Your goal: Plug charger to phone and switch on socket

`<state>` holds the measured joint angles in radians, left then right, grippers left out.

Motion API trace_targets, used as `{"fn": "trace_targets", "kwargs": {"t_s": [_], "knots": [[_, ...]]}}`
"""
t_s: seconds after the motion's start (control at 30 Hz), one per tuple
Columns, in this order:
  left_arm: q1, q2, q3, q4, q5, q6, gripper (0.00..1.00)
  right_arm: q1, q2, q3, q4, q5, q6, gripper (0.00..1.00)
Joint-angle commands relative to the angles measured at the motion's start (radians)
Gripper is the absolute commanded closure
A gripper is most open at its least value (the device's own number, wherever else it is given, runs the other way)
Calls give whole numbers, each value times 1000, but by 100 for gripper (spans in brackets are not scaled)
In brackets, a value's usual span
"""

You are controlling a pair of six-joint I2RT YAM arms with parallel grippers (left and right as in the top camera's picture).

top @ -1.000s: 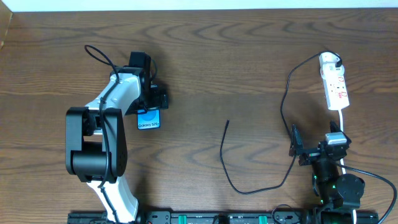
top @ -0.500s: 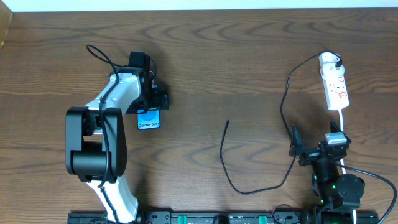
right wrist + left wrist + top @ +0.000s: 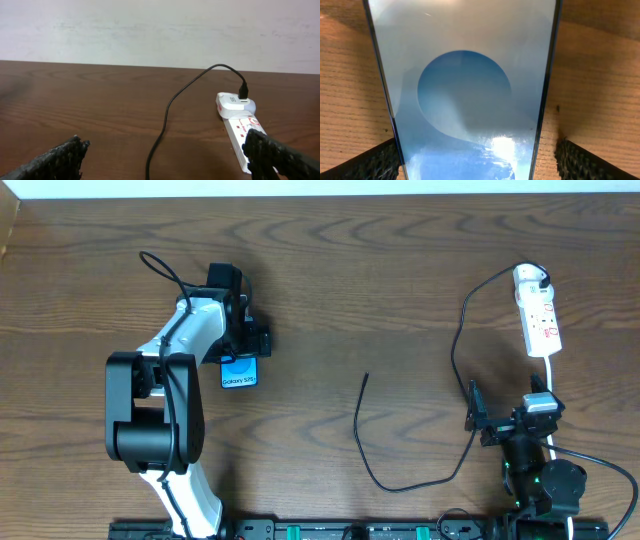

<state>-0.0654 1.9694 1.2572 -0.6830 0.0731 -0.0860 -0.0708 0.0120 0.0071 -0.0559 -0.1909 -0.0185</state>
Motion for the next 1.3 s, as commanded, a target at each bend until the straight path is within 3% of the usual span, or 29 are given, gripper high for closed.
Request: {"fn": "trace_targets", "kwargs": {"t_s": [0.0, 0.33, 0.47, 1.27], "knots": [[3, 37, -6, -11, 47, 26, 3, 7, -7, -2, -4, 1, -12, 1], [3, 37, -6, -11, 47, 34, 3, 7, -7, -2, -4, 1, -12, 1], [3, 37, -6, -11, 47, 34, 9, 7, -7, -2, -5, 1, -12, 1], [3, 37, -6, -11, 47, 34, 19, 7, -7, -2, -4, 1, -12, 1]]}}
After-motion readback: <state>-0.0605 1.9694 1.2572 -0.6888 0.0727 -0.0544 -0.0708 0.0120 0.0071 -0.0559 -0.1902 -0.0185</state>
